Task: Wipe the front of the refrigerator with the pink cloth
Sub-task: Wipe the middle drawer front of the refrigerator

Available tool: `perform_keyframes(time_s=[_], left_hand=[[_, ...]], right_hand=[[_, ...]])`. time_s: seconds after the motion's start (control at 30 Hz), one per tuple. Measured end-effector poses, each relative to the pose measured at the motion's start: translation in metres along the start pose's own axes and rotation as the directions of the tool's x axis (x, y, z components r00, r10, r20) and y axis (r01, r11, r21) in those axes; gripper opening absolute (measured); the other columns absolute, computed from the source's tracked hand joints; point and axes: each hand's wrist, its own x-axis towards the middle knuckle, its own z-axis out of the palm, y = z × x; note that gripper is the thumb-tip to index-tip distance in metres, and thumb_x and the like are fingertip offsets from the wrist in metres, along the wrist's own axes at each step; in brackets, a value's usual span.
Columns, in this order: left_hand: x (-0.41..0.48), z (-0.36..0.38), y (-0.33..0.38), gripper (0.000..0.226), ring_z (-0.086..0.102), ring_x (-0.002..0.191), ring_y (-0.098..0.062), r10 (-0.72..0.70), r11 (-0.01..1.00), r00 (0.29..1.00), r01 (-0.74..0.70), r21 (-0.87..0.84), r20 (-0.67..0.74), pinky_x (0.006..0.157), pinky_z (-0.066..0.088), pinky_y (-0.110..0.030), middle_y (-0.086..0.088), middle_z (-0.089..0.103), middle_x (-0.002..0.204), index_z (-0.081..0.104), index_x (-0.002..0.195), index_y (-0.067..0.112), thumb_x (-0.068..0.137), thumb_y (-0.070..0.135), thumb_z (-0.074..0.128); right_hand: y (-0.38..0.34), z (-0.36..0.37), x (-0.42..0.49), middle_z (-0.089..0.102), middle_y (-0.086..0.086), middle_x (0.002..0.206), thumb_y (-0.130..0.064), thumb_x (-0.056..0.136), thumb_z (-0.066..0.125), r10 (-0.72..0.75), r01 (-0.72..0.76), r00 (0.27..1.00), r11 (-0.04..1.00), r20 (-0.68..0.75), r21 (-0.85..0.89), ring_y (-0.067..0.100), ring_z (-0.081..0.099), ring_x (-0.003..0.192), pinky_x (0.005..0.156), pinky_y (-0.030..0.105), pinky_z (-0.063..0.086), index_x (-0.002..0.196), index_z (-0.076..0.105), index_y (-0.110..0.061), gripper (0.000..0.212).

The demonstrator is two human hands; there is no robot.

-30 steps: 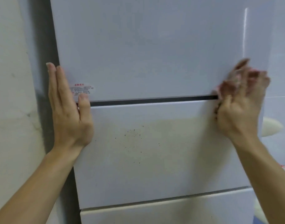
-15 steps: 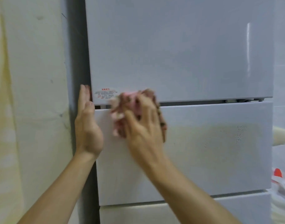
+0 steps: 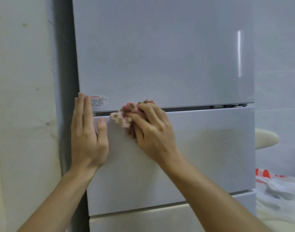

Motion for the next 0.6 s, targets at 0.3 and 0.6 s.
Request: perform_keyframes(time_s=[0.3,0.6], left_hand=[[-0.003,0.023,0.007,0.062,0.003,0.162,-0.025,-0.006,0.992,0.995,0.018,0.121,-0.104,0.131,-0.001,-0.028,-0.015,0.008,0.175,0.022,0.164,0.001,0.108,0.027,0.031],[-0.004,0.025,0.003,0.062,0.008,0.162,-0.030,0.041,0.984,0.991,-0.018,0.175,-0.131,0.132,0.006,-0.038,-0.018,0.012,0.173,0.023,0.163,-0.001,0.108,0.027,0.031]], right_hand=[[0.114,-0.090,-0.023,0.065,0.015,0.121,-0.021,0.095,0.061,0.191,-0.182,0.981,0.966,0.030,-0.183,0.031,0.052,0.111,0.096,0.042,0.048,0.112,0.078,-0.013,0.026],[0.196,-0.152,-0.043,0.056,0.012,0.121,-0.025,0.097,0.050,0.583,-0.588,0.806,0.766,-0.106,-0.262,0.034,0.048,0.115,0.098,0.035,0.038,0.109,0.075,-0.014,0.031]])
